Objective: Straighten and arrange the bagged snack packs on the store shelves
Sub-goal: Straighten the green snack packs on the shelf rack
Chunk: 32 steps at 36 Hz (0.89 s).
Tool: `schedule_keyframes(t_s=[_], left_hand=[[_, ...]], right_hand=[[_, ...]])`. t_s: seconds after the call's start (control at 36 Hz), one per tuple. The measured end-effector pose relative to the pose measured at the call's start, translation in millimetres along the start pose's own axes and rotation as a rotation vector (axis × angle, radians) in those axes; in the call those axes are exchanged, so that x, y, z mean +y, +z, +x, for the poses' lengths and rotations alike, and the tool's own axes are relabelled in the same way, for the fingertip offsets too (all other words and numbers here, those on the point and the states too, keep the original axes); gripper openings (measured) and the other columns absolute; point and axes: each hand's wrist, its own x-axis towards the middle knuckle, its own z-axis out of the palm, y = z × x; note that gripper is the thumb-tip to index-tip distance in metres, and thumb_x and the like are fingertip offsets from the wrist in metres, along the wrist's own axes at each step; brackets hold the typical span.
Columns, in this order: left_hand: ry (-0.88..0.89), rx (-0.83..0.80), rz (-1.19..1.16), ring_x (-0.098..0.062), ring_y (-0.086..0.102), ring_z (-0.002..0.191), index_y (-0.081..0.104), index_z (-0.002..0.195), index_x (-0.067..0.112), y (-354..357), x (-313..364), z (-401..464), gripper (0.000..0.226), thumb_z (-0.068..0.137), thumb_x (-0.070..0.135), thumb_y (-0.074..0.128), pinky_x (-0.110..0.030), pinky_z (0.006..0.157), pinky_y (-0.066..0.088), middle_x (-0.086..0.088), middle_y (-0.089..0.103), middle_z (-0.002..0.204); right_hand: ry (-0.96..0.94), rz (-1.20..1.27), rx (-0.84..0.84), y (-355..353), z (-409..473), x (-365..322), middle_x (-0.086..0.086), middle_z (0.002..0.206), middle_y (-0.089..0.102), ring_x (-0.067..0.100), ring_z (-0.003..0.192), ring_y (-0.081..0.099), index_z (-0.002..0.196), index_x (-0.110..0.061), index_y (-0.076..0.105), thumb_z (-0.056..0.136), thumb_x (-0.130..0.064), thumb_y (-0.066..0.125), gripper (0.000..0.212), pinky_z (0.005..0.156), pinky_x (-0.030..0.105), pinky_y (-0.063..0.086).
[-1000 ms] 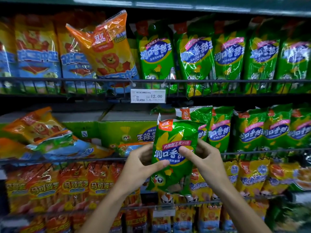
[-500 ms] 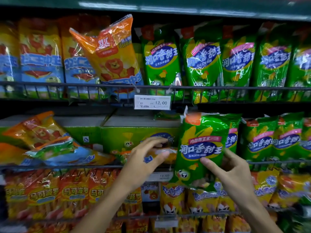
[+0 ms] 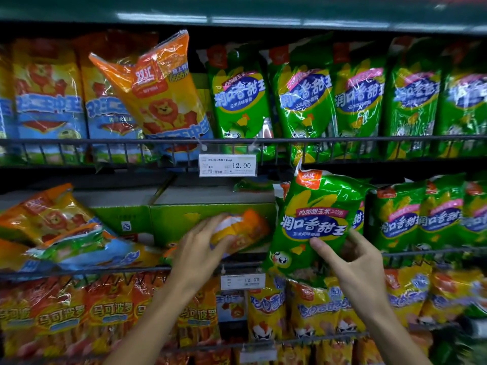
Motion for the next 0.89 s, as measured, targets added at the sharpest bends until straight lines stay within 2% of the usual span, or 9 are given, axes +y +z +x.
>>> schedule_keyframes(t_s=[0.06,0.17,0.25,0.36,0.5,0.58,0.67,0.75,0.89], left_hand=[[-0.051,0.074,-0.127,-0.011,0.053,0.133,0.053,0.144,0.028,-8,-7,-4,0.053,0.095,0.042,0.065,-0.037,0.104,0.05,0.01,0.057,0.144],[-0.082,0.185,-0.218,0.007,0.048,0.13,0.05,0.144,0.032,-17,-13,-10,0.05,0.096,0.036,0.064,-0.03,0.105,0.048,0.028,0.05,0.137],[-0.111,0.262,-0.295,0.02,0.048,0.12,0.047,0.137,0.041,-21,-11,-13,0.044,0.096,0.036,0.062,-0.01,0.096,0.046,0.035,0.051,0.129],[-0.209,0.329,-0.432,0.029,0.048,0.108,0.045,0.131,0.047,-21,-12,-14,0.038,0.098,0.033,0.059,0.002,0.082,0.041,0.05,0.053,0.113],[-0.302,0.407,-0.437,0.002,0.043,0.129,0.038,0.153,0.027,-22,-21,-17,0.057,0.1,0.043,0.052,-0.024,0.105,0.039,0.016,0.047,0.144],[-0.253,0.399,-0.413,0.013,0.037,0.131,0.032,0.151,0.036,-23,-18,-18,0.052,0.102,0.039,0.049,-0.008,0.101,0.035,0.017,0.04,0.148],[-0.203,0.427,-0.398,0.028,0.033,0.126,0.029,0.15,0.035,-20,-17,-17,0.051,0.103,0.031,0.049,0.005,0.095,0.032,0.008,0.041,0.151],[-0.114,0.478,-0.345,0.011,0.038,0.133,0.029,0.149,0.032,-18,-16,-17,0.051,0.104,0.021,0.05,0.0,0.102,0.033,-0.006,0.043,0.148],[0.137,0.74,-0.129,-0.005,0.031,0.142,0.046,0.145,0.001,-5,-13,-24,0.051,0.097,-0.002,0.062,-0.023,0.116,0.034,-0.022,0.04,0.143]], right_hand=[[-0.006,0.015,0.015,7,2,-3,0.008,0.1,0.067,0.016,0.099,0.066,0.141,-0.005,0.054,0.072,-0.062,0.083,0.094,0.087,0.039,0.058],[0.037,0.055,0.019,29,10,-10,0.023,0.077,0.043,0.023,0.07,0.05,0.104,0.004,0.059,0.079,-0.043,0.079,0.057,0.072,0.052,0.042],[-0.01,0.114,-0.007,49,11,-13,0.002,0.076,0.043,0.014,0.076,0.047,0.101,0.001,0.056,0.08,-0.04,0.079,0.052,0.069,0.029,0.041],[-0.047,0.079,-0.076,67,8,-11,0.024,0.084,0.051,0.024,0.074,0.056,0.093,-0.007,0.054,0.089,-0.019,0.074,0.023,0.07,0.028,0.048],[0.06,-0.016,-0.163,80,11,2,0.006,0.105,0.048,0.031,0.1,0.057,0.112,-0.021,0.047,0.082,-0.056,0.079,0.057,0.093,0.047,0.053],[0.077,-0.005,-0.22,89,12,15,0.023,0.108,0.065,0.029,0.11,0.064,0.137,-0.011,0.049,0.09,-0.037,0.076,0.06,0.077,0.032,0.044],[0.098,-0.161,-0.32,95,11,16,-0.003,0.15,0.049,0.01,0.141,0.044,0.157,-0.01,0.03,0.094,-0.037,0.067,0.078,0.113,0.018,0.032],[0.037,-0.223,-0.356,94,14,20,-0.014,0.137,0.059,-0.007,0.125,0.053,0.149,-0.021,0.043,0.093,-0.044,0.061,0.063,0.113,0.029,0.043],[0.044,-0.211,-0.377,95,16,20,-0.01,0.137,0.059,0.005,0.128,0.055,0.152,-0.018,0.036,0.09,-0.049,0.057,0.072,0.112,0.035,0.045]])
